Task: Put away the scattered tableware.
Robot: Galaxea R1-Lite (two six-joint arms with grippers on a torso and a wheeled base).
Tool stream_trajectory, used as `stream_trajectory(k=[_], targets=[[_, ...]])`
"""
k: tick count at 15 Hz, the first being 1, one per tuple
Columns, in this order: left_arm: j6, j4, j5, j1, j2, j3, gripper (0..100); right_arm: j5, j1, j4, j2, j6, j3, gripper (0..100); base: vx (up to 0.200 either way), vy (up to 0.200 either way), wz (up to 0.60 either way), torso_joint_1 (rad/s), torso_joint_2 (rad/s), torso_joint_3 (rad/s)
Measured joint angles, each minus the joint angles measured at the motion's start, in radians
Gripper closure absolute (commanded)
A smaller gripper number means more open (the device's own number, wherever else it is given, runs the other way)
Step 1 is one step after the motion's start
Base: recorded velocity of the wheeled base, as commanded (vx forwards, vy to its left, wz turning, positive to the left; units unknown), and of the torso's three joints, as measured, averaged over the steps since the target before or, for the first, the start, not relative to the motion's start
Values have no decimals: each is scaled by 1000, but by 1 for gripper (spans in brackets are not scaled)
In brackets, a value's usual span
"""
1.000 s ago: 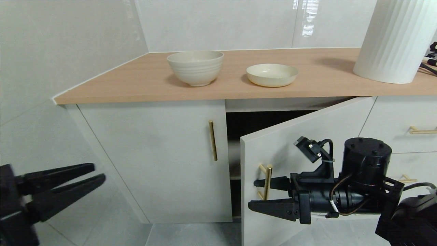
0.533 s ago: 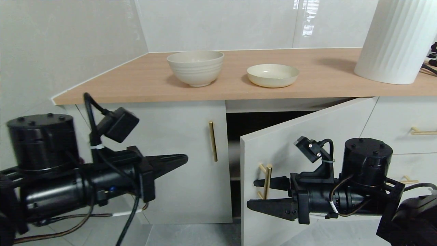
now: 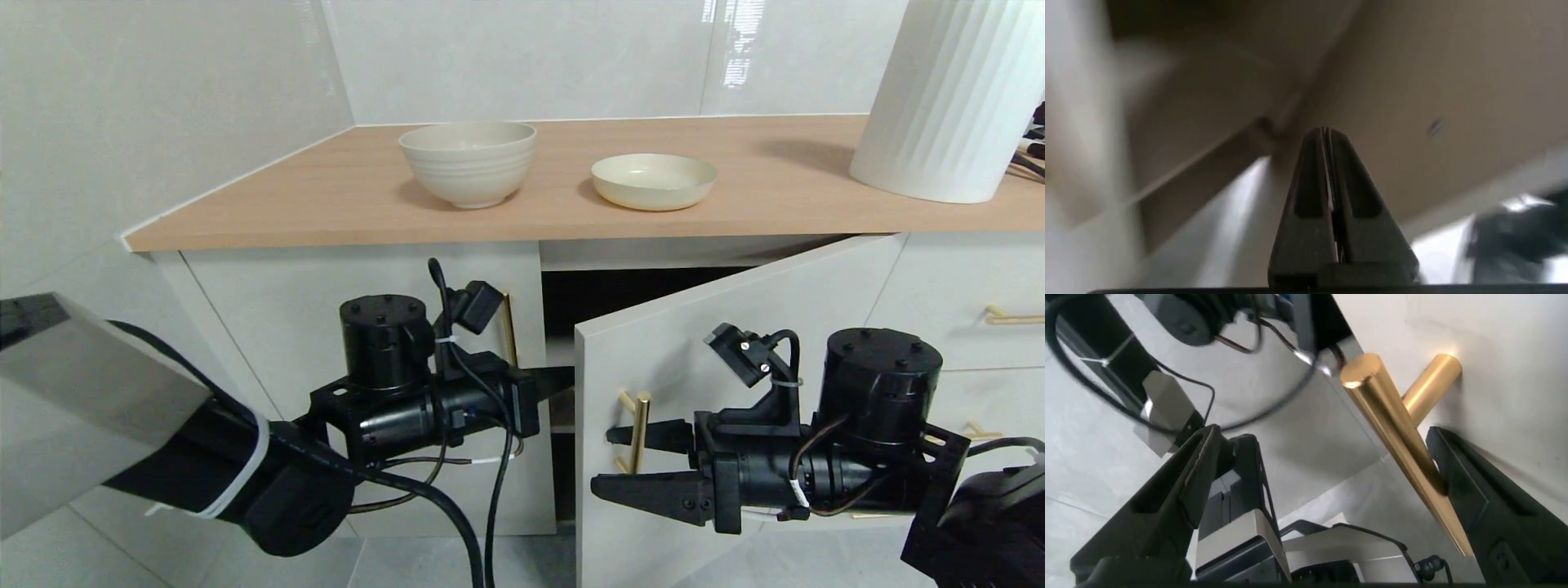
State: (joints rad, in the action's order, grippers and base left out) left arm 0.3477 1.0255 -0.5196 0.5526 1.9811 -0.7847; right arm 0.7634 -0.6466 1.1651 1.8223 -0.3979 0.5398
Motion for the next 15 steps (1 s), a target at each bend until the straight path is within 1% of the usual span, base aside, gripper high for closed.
stream_trajectory(k=[1, 3, 5, 8, 9, 10, 12, 13, 15], targets=[[9, 0, -13, 9, 19, -24, 100, 1, 4, 1, 0, 0, 0, 0, 0, 0, 0, 0, 0, 0], [12, 0, -16, 25, 42, -47, 100, 3, 16, 2, -1, 0, 0, 0, 0, 0, 0, 0, 0, 0], [12, 1, -16, 46, 49, -53, 100, 2, 41, 3, -6, 0, -9, 0, 0, 0, 0, 0, 0, 0], [11, 3, -15, 71, 41, -53, 100, -19, 69, 22, -15, 23, -63, 0, 0, 0, 0, 0, 0, 0], [11, 3, -16, 79, 34, -52, 100, -51, 77, 51, -16, 49, -107, 0, 0, 0, 0, 0, 0, 0], [11, 3, -18, 83, 26, -49, 100, -115, 82, 100, -16, 77, -156, 0, 0, 0, 0, 0, 0, 0], [11, 7, -18, 88, 7, -32, 100, -294, 86, 214, -22, 123, -245, 0, 0, 0, 0, 0, 0, 0], [11, 7, -18, 89, -6, -15, 100, -355, 85, 229, -32, 151, -286, 0, 0, 0, 0, 0, 0, 0], [11, 9, -20, 89, -37, 29, 100, -405, 83, 210, -92, 192, -352, 0, 0, 0, 0, 0, 0, 0]])
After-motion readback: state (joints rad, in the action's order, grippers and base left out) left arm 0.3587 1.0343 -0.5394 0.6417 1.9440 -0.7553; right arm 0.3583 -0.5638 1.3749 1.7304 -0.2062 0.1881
